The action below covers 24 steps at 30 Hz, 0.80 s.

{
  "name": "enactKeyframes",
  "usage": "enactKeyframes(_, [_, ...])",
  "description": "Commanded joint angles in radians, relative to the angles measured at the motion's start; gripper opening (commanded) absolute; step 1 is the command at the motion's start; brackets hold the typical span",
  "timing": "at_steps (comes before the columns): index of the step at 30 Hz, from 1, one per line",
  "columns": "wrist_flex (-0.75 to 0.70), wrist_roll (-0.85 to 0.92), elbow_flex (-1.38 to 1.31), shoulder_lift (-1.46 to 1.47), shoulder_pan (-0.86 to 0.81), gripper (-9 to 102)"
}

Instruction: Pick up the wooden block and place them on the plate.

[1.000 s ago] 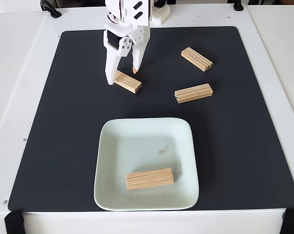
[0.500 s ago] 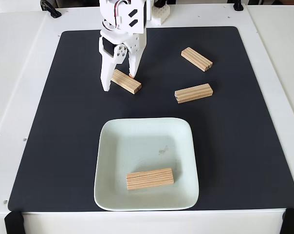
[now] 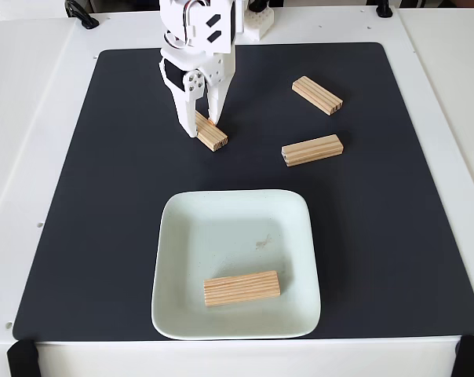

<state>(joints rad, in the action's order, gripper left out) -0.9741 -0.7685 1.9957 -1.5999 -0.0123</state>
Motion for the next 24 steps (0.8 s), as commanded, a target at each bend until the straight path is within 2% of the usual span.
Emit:
enactKeyframes(1, [-0.005, 0.002, -0.029, -0.005, 0.002, 2])
enactKeyframes(19, [0.006, 0.000, 0.018, -0.026, 0.002, 0])
enactKeyframes(24, [0.005, 0.003, 0.031, -0.167, 0.017, 0])
